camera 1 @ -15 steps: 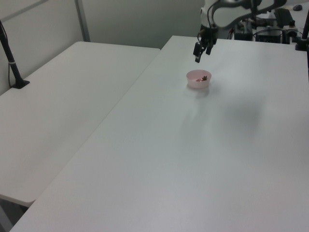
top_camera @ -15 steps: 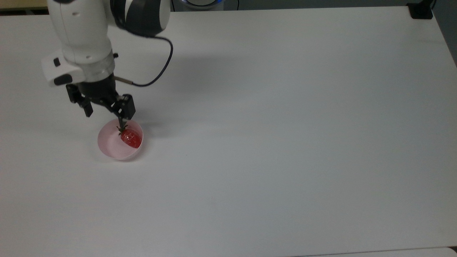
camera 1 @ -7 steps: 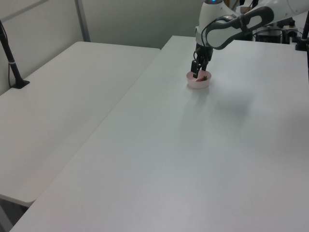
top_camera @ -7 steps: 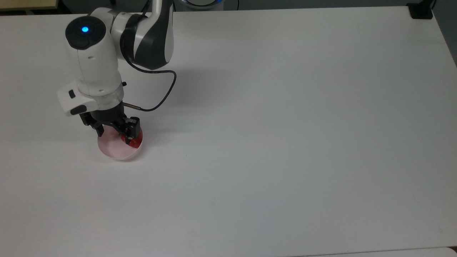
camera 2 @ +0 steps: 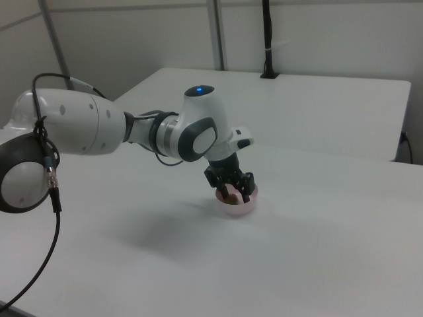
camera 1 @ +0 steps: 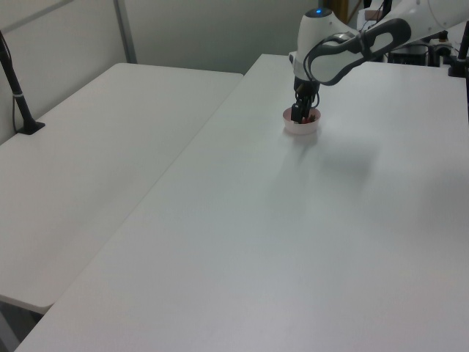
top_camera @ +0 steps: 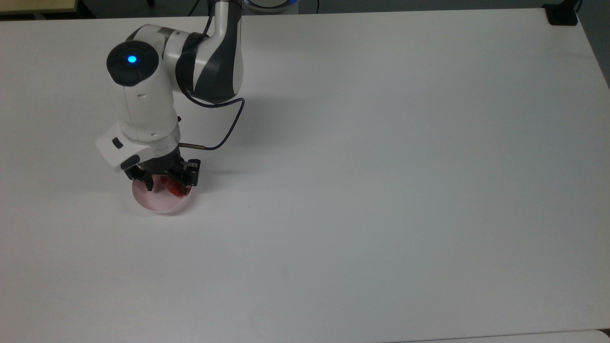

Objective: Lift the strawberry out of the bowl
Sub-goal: 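Close the gripper on the red strawberry inside the pink bowl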

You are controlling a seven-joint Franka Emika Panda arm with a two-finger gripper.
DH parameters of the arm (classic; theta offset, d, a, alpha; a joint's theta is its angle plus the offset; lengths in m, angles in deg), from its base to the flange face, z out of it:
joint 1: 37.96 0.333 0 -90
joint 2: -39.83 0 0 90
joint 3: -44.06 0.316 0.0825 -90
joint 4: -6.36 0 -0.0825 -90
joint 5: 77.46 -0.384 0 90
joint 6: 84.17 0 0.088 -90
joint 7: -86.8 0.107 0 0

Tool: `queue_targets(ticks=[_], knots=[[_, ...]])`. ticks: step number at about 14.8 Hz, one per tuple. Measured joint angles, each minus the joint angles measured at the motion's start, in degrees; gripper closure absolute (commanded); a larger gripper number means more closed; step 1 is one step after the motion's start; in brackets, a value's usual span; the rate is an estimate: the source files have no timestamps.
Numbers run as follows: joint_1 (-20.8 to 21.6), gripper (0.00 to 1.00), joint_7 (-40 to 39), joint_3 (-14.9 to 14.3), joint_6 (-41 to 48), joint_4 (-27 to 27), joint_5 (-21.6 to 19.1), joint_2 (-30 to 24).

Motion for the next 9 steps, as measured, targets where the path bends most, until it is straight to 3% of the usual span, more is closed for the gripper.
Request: queue_targets(ticks=[2, 3, 6, 7, 9], knots=[[0.02, 0.27, -4.57, -0.01, 0.0, -0.02, 0.0, 0.73], [0.02, 0.37, -5.8, -0.01, 0.0, -0.04, 0.0, 0.74], [0.05, 0.8, -6.45, 0.01, 0.0, -0.06, 0.0, 0.6], [0.06, 0.88, -6.46, 0.01, 0.0, -0.06, 0.0, 0.45], [0.04, 0.89, -6.46, 0.01, 0.0, -0.06, -0.08, 0.44]])
